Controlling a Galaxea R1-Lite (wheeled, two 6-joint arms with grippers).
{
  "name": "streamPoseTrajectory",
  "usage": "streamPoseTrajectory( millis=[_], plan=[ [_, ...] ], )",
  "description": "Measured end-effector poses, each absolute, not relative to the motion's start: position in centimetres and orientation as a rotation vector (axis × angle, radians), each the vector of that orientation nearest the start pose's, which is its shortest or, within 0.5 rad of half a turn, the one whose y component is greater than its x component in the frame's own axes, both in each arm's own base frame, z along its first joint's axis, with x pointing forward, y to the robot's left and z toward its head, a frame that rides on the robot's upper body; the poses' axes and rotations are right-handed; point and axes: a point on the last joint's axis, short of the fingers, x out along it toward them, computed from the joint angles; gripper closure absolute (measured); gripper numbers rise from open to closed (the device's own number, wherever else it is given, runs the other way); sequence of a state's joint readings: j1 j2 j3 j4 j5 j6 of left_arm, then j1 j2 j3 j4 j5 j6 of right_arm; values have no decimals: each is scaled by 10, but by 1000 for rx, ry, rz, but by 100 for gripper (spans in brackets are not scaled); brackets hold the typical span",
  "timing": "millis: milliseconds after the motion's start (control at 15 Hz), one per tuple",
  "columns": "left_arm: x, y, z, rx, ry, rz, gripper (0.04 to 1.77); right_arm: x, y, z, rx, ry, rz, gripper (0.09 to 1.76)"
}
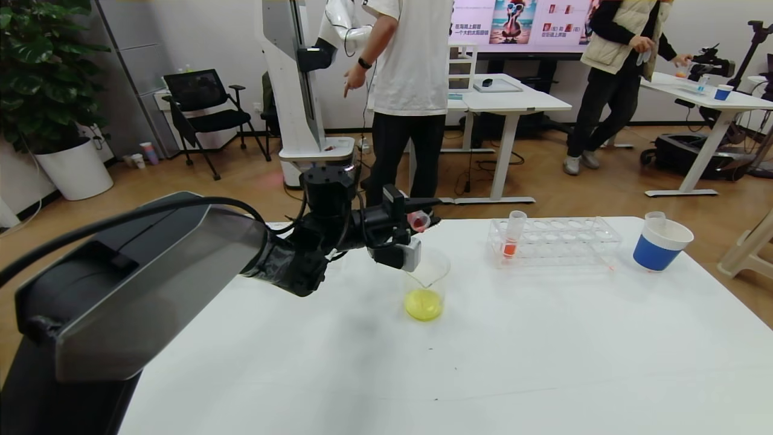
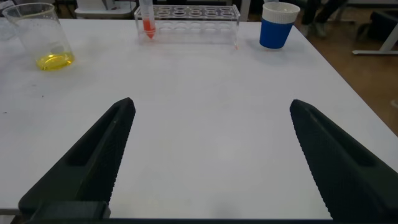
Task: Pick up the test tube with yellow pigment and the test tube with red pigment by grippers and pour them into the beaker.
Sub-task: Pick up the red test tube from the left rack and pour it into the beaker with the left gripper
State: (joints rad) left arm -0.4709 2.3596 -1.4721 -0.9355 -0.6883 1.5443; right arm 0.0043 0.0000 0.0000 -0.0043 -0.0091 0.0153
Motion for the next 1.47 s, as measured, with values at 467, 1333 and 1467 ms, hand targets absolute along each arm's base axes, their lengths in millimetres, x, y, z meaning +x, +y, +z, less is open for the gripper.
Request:
streamPoseTrajectory(
  millis=[467, 1333, 1467],
  plan=[
    [423, -228, 126, 1439, -967, -836, 127, -23, 0, 76, 15, -4, -5, 11],
    [422, -230, 126, 1681, -1109, -755, 127, -23, 0, 76, 15, -4, -5, 11],
    [422, -230, 126, 1678, -1103, -756, 127, -23, 0, 76, 15, -4, -5, 11]
  ],
)
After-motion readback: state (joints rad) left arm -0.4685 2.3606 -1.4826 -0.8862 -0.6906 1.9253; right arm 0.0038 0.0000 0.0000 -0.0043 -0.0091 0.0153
